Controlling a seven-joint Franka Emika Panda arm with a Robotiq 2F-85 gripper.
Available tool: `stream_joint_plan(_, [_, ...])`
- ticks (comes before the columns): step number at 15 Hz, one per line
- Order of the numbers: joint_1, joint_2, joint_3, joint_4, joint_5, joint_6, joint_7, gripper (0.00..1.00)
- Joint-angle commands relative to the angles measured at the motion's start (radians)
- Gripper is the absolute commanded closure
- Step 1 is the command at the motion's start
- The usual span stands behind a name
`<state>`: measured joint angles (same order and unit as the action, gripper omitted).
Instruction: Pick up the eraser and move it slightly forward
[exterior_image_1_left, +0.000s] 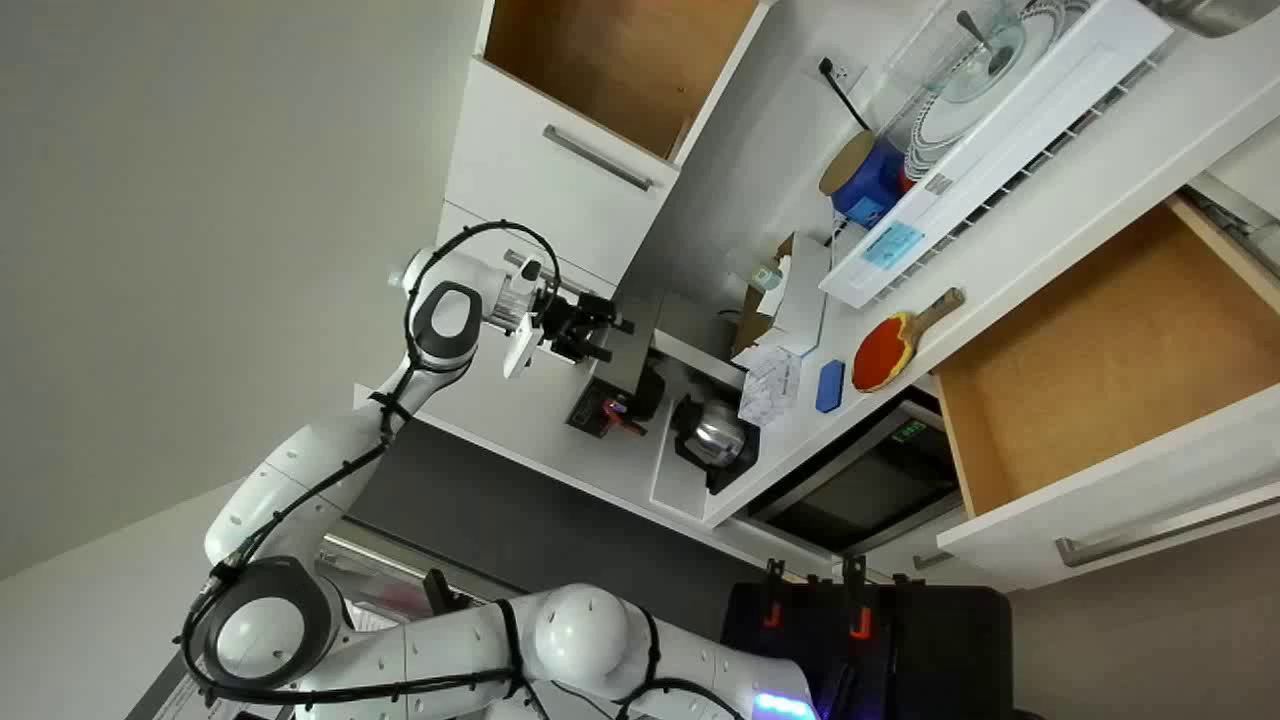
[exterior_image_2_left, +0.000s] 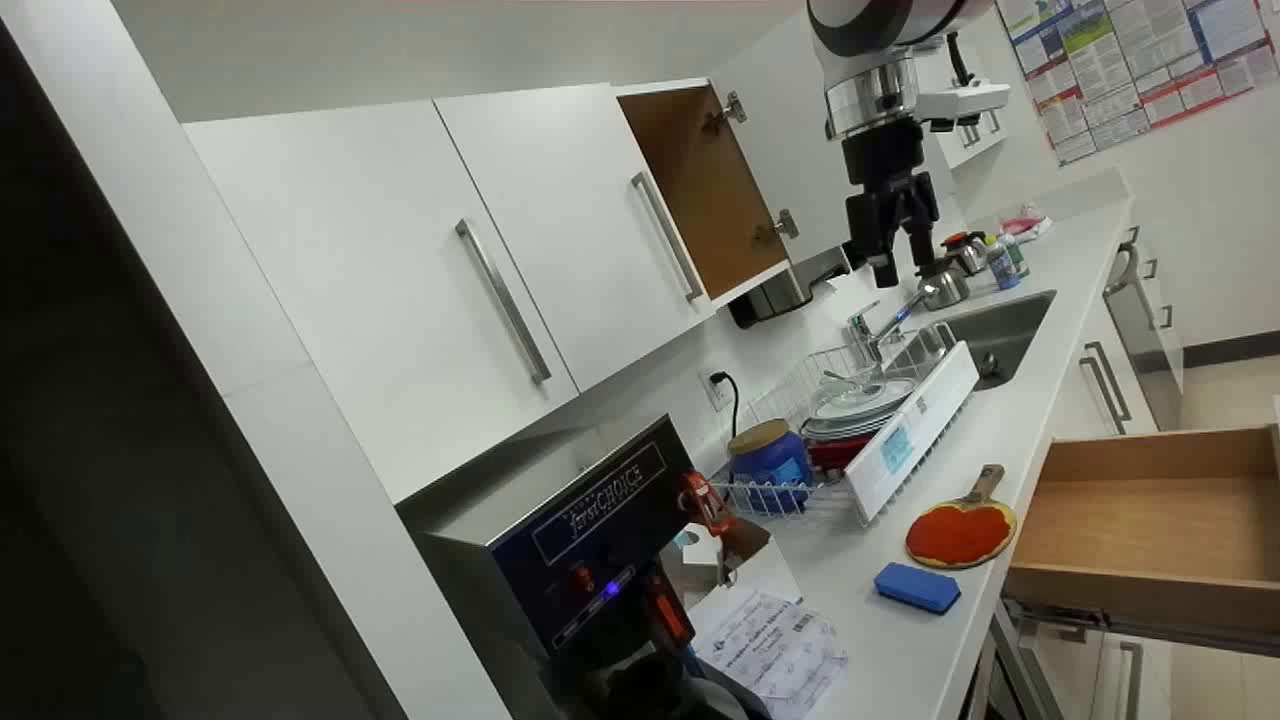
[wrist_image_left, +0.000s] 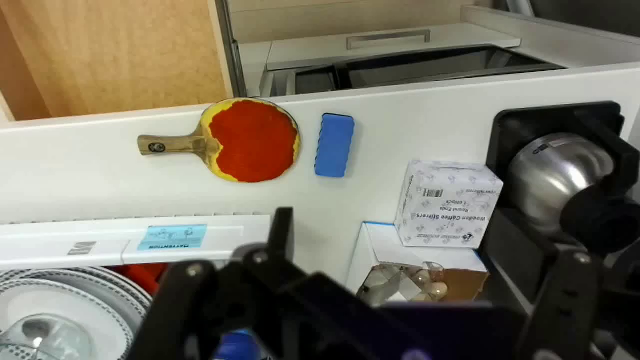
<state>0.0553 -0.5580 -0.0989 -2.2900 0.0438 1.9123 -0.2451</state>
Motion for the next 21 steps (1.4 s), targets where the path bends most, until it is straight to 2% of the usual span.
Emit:
stream_joint_plan(1, [-0.009, 0.001, 0.007, 0.002, 0.004, -0.002, -0.004, 0.00])
stream_joint_plan(6, [-0.009, 0.001, 0.007, 0.002, 0.004, -0.002, -0.004, 0.00])
stream_joint_plan(9, [-0.016, 0.122, -0.006, 0.039, 0.012, 0.045, 0.002, 0.00])
stream_joint_plan(16, [-0.022, 0.341, 0.004, -0.022, 0.005, 0.297, -0.016, 0.00])
stream_joint_plan(18, [-0.039, 0.365, 0.010, -0.031, -0.029, 0.290, 0.011, 0.00])
stream_joint_plan(21, [-0.038, 0.384, 0.010, -0.024, -0.012, 0.283, -0.003, 0.00])
